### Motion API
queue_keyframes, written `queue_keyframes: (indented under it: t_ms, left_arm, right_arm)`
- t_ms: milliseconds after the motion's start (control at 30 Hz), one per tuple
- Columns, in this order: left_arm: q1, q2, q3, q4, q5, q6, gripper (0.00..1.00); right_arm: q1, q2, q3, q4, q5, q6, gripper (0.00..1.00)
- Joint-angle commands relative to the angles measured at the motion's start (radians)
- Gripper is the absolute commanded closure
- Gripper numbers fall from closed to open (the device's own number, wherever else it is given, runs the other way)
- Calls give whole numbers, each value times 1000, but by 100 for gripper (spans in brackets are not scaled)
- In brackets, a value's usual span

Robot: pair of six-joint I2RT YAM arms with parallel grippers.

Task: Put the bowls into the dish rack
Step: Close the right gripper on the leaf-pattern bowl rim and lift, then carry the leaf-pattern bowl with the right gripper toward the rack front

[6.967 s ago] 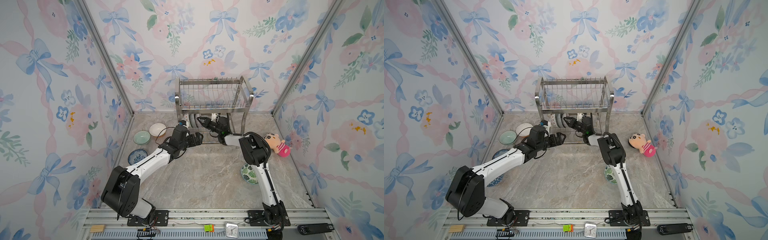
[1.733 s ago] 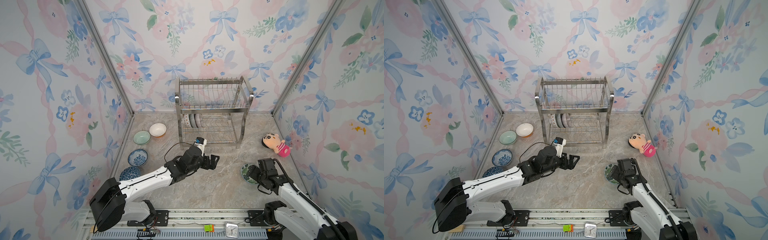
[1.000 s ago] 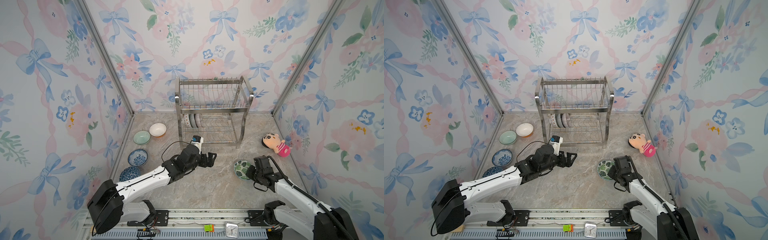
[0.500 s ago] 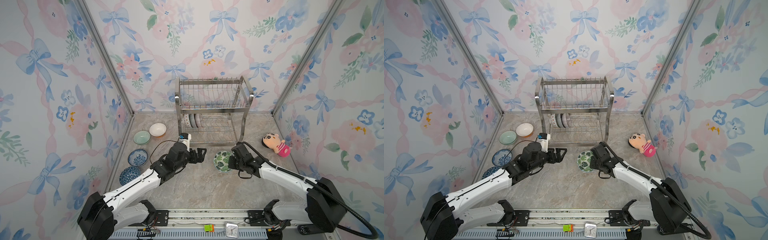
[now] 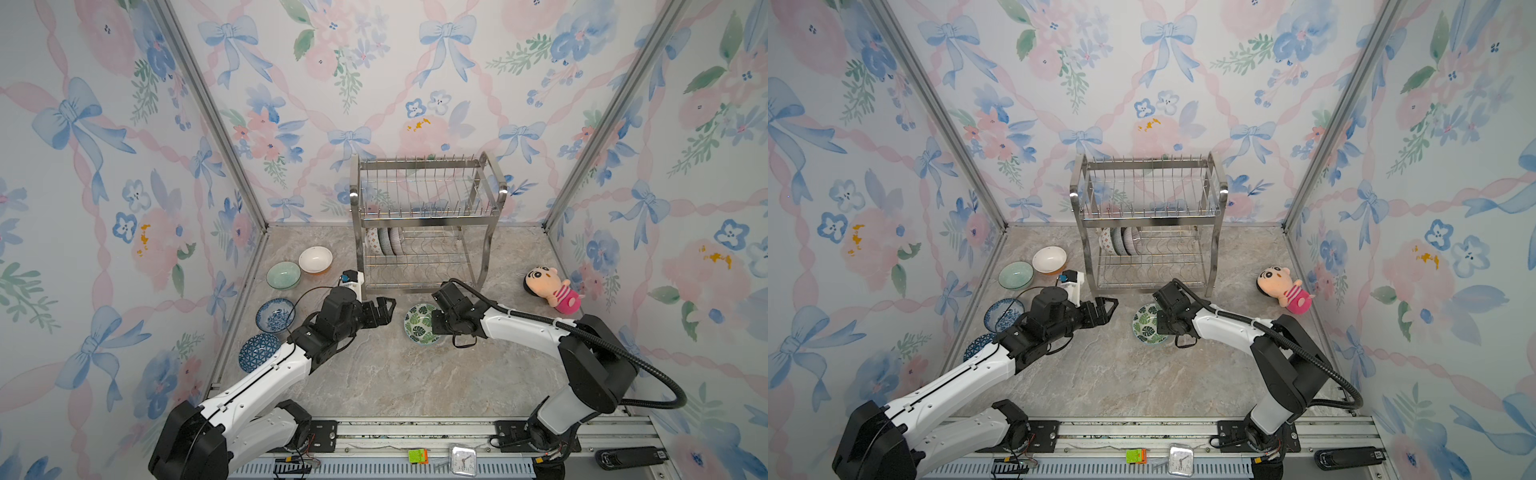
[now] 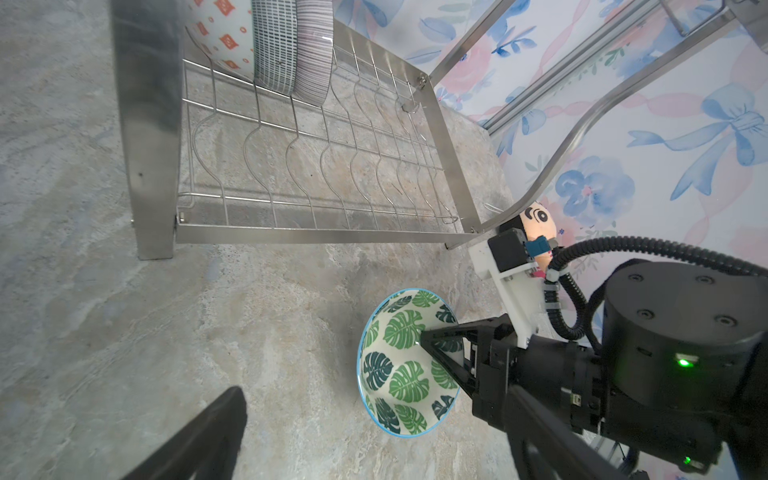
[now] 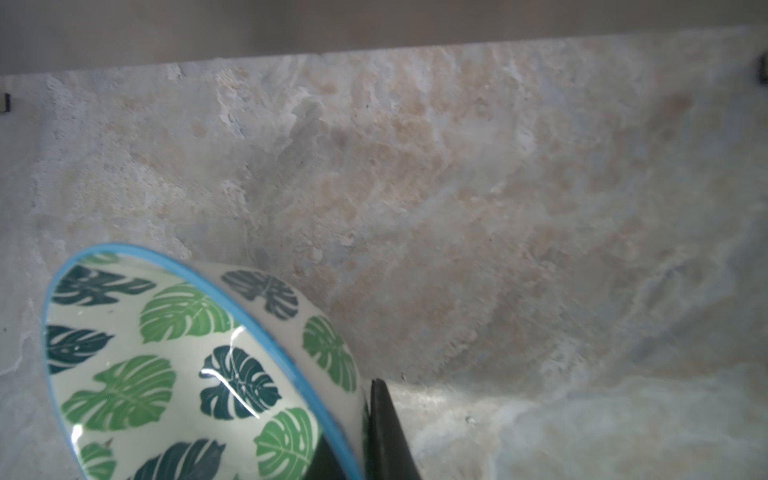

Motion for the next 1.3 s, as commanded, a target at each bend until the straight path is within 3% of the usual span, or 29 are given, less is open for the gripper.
queue_keyframes:
  t_ms: [0,133,233,433,733,933,1267]
  left_arm:
    - [8,-18,-8,-8,29,-7,2]
    - [9,-21,-8,-15,30,-5,2]
    - [10,-24,-11,-15,27,-5,2]
    - [11,-11,-2,-16,29,-6,2]
    - [31,-18,4,-27,46,-7,2]
    - [94,-26,-18,-13,110,-30,2]
    - [240,-73,-127,45,275,-119,2]
  right_arm:
    - [-3,53,62,0,-20,-41,91]
    - [-12,87,90,-24,-37,-58,81]
    - [-17,84,93,-28,-37,-67,81]
    - [-27,59,107,-49,-21,-76,69]
    - [-4,-31,148,-151,101,-124,57]
    - [71,-77,211,-225,244,-170,56]
    - [212,116,387,-211,181,-194,57]
